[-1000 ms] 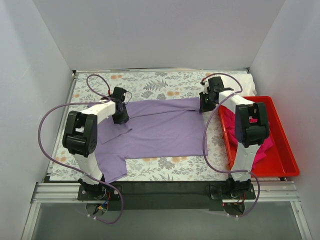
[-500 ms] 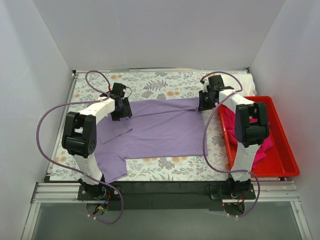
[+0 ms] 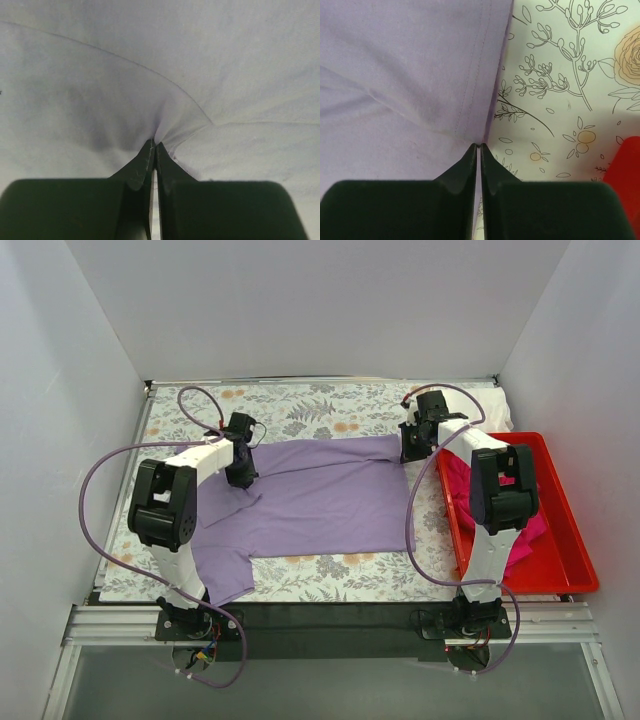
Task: Fold and stack the t-shirts
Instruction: Fold the tshirt
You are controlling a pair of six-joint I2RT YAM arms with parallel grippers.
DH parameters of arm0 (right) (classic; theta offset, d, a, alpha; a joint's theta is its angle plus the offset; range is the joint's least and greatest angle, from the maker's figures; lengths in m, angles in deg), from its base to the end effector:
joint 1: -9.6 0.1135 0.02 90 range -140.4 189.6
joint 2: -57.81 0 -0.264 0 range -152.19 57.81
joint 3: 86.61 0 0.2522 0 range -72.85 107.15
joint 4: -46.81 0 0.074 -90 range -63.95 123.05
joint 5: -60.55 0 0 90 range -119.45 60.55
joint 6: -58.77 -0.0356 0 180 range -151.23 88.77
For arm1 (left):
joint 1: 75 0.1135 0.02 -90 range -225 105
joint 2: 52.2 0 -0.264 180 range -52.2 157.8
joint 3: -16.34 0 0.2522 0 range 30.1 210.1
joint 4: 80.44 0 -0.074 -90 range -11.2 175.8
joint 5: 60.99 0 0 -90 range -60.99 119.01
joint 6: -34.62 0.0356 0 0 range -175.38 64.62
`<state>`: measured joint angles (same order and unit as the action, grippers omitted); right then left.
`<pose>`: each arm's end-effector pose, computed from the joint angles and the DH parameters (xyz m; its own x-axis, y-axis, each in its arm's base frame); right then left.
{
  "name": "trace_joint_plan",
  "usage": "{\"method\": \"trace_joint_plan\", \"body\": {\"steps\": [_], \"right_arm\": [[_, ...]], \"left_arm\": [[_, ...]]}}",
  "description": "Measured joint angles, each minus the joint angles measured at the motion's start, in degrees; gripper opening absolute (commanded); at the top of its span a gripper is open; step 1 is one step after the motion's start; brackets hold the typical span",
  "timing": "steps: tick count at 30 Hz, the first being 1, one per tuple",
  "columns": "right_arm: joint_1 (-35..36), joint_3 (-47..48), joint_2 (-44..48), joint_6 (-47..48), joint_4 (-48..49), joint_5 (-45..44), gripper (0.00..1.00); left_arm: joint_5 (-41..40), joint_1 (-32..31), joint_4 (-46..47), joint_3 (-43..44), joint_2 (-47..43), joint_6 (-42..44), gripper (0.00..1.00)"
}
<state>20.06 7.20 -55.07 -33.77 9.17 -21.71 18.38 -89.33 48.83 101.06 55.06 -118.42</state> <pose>0.4131 0.0811 0.1830 -0.8324 -0.1090 -0.5433 -0.2159 0.9668 0.1368 0.3530 -0.0834 0.1646 -0.5916 -0.7530 -0.2880 -0.7401 0.6490 -0.1765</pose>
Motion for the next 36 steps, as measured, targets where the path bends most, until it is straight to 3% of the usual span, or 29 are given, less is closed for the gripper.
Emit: {"method": "trace_joint_plan", "body": {"steps": [3,6,7,9,20,30,36], "right_arm": [[0.0,0.0,0.0,0.0,-0.2,-0.1,0.12],[0.0,0.1,0.0,-0.2,-0.3,0.2,0.25],[0.0,0.2,0.0,-0.2,-0.4,0.3,0.31],[0.0,1.2,0.0,-0.3,-1.2,0.7,0.34],[-0.6,17.5,-6.3,-0.9,-0.6,3.4,0.36],[-0.7,19.4,-14.7,0.0,-1.0,1.6,0.40],[-0.7,20.7,-15.8,0.1,-1.1,1.8,0.32]], "left_arm": [[0.0,0.3,-0.5,0.0,0.0,0.0,0.09],[0.5,0.3,-1.0,0.0,-0.2,0.0,0.32],[0.7,0.3,-1.2,0.0,-0.3,-0.1,0.45],[1.2,0.3,-1.9,0.0,-0.6,-0.5,0.56],[1.8,4.0,1.7,3.0,-3.1,-2.9,0.61],[1.7,10.0,7.6,6.1,2.5,-3.9,0.61],[1.2,10.5,8.9,6.3,5.8,-3.8,0.60]]}}
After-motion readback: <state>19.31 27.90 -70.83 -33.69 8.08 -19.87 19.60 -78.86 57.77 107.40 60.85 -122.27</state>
